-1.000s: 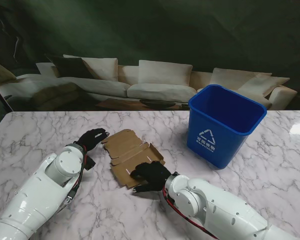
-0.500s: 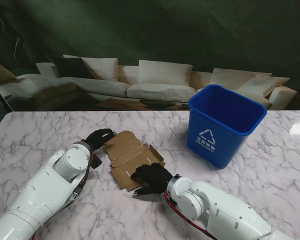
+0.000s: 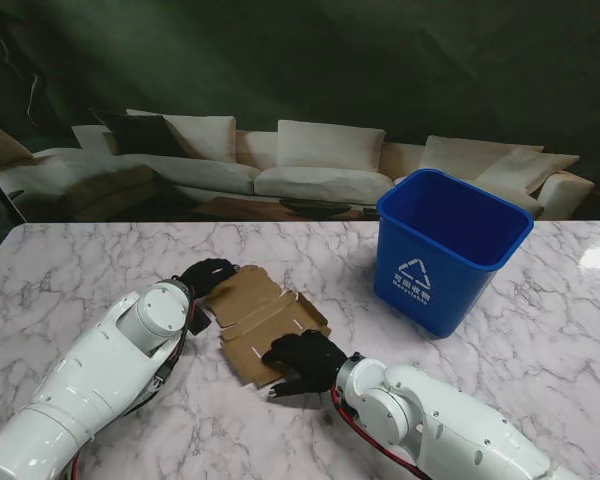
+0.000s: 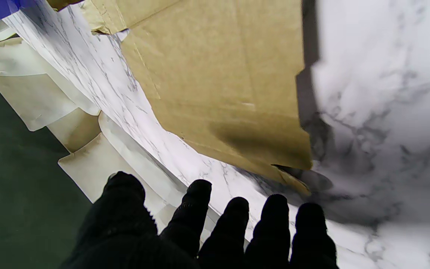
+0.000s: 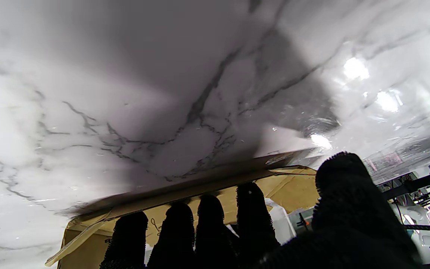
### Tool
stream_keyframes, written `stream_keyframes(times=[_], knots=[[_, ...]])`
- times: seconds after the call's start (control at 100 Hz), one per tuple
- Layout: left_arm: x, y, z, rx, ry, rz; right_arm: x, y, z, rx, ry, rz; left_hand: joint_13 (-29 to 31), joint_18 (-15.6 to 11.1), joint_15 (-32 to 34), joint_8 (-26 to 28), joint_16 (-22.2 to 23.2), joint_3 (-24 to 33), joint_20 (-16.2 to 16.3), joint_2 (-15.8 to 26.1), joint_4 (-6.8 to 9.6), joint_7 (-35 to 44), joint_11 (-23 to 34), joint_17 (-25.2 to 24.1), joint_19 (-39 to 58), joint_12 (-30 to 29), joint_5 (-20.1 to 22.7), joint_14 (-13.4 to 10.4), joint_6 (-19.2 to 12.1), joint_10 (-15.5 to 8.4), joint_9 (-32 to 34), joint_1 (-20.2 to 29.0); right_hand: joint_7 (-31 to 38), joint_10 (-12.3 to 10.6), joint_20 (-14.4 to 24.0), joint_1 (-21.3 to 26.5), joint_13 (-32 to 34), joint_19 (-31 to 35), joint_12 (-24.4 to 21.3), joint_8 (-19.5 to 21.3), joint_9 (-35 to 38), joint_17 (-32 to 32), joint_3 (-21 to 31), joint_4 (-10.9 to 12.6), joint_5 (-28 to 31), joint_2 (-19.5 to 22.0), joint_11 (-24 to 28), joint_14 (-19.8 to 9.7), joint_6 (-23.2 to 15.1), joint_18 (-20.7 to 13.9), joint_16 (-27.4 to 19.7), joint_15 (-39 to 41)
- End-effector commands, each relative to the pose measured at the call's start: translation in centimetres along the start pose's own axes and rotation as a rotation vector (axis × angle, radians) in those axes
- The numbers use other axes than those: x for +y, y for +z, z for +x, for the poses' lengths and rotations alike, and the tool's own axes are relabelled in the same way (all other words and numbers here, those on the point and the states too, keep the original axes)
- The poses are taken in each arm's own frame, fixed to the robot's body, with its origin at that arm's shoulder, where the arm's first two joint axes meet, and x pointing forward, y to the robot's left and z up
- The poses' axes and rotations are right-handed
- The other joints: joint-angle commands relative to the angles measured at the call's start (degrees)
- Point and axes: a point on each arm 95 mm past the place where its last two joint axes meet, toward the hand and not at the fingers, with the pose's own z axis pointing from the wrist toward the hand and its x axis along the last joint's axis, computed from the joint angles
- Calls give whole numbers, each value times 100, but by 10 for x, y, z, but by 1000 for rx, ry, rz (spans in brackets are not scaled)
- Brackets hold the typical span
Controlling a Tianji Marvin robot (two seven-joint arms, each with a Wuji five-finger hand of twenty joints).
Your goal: Fold the flattened cardboard along its creases and drop it into the bin
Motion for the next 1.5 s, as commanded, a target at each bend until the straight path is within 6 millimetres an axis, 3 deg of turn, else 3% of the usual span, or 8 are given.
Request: stream_keyframes(times=[0.0, 0.22, 0.4, 0.66, 0.98, 1.21, 1.49], knots=[[8, 1, 5, 5, -11, -38, -28, -3, -5, -22, 8, 75, 141, 54, 132, -73, 200, -85, 281, 214, -136, -73, 46, 241, 191, 109, -213, 52, -24, -6, 12, -87, 483, 38, 87, -95, 83, 226, 186, 122, 271, 148, -168, 117, 347, 164, 402, -24, 172, 38, 36, -64], [17, 3, 7, -14, -19, -73, -28, -1, -5, -27, 7, 70, 562, 217, 386, -98, 588, -88, 596, 217, -142, -100, 28, 457, 520, 170, -261, 279, -15, -6, -13, -101, 484, 45, 85, -91, 74, 198, 187, 126, 261, 148, -164, 118, 346, 160, 402, -16, 170, 42, 35, -68], [25, 0, 13, -15, -64, -111, -28, 2, -6, -32, 2, 75, 868, 388, 569, -130, 890, -88, 928, 235, -143, -130, 13, 407, 1345, 137, -334, 498, -13, 18, -17, -109, 481, 44, 81, -95, 66, 171, 185, 126, 254, 144, -164, 117, 347, 159, 398, -7, 169, 45, 35, -69], [32, -6, 26, 8, -81, -188, -30, 5, -8, -41, -1, 86, 1061, 476, 740, -173, 1054, -90, 809, 261, -140, -158, 4, 179, 2571, 94, -402, 642, -16, 40, -17, -89, 478, 52, 73, -100, 61, 117, 183, 128, 247, 149, -161, 117, 349, 151, 394, 0, 171, 50, 34, -68], [27, -20, 43, 122, -107, -171, -33, 8, -10, -49, -6, 108, 1010, 468, 703, -172, 1032, -81, 691, 266, -134, -135, 7, 116, 2691, 92, -357, 614, -15, 11, -12, -60, 469, 57, 74, -107, 53, 71, 176, 128, 244, 157, -154, 117, 349, 154, 380, 1, 169, 54, 32, -68], [15, -33, 58, 229, -105, -114, -33, 9, -10, -54, -6, 120, 849, 410, 582, -148, 958, -80, 583, 245, -129, -86, 16, 8, 2625, 108, -257, 464, -26, -52, -21, -21, 464, 51, 78, -113, 48, 59, 172, 131, 243, 163, -152, 116, 346, 155, 372, 0, 157, 51, 31, -69], [14, -41, 66, 285, -125, -110, -33, 10, -10, -56, -7, 130, 990, 471, 667, -119, 979, -80, 604, 193, -123, -45, 34, 154, 2782, 132, -154, 529, -22, -63, 47, 44, 475, 60, 82, -115, 47, 60, 171, 140, 245, 163, -147, 116, 365, 155, 369, 11, 129, 62, 31, -69]])
